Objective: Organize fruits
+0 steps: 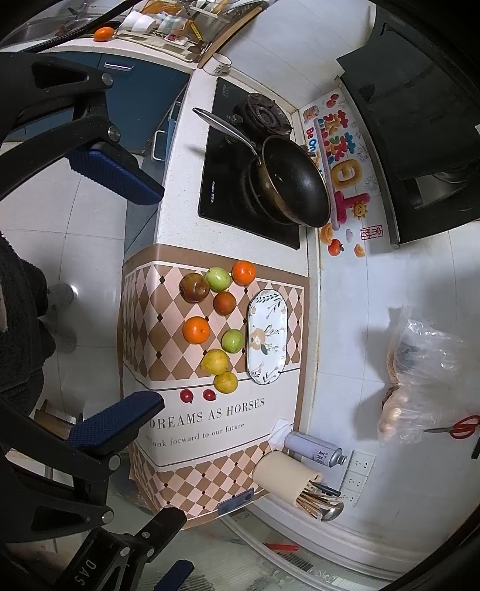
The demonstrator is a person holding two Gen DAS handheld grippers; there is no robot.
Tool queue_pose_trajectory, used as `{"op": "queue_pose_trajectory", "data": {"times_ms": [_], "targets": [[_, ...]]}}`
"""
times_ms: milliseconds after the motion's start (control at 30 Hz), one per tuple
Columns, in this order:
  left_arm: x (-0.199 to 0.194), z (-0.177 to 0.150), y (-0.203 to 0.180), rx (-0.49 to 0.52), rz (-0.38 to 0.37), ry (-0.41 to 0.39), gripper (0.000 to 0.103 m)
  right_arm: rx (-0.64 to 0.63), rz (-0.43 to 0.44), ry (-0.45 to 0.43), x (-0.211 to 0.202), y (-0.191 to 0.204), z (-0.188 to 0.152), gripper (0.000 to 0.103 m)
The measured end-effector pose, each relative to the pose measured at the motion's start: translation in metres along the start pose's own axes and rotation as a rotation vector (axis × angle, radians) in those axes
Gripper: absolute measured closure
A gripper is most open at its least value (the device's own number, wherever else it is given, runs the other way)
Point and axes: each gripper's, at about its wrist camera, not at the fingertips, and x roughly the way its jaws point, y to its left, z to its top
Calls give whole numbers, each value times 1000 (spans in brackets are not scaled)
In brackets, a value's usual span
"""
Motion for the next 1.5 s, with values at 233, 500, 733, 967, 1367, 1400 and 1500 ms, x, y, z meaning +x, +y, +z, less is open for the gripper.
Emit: {"op": "queue_pose_trajectory", "data": {"times_ms": [233, 500, 733, 967, 1367, 1400, 1500], "targets": [[-1, 0, 0, 0, -1, -1, 0, 0, 0, 0, -1, 1, 0, 0], [-1, 2, -3, -3, -3, -4, 0, 2, -1, 1, -2, 1, 1, 0], [-5, 2, -4, -7, -3, -9, 0, 2, 3, 0, -2, 0, 0, 0], [-6, 2, -4, -9, -6, -11, 0, 0, 1, 5, -2, 3, 4, 0], [-7, 1, -4, -13, -9, -12, 0, 2, 5, 9, -2, 6, 6, 0], [-7, 1, -4, -13, -10, -12, 0, 2, 4, 9, -2, 6, 5, 0], [-7, 3, -7, -13, -13, -7, 0, 9, 4, 11, 1, 7, 4, 0]]}}
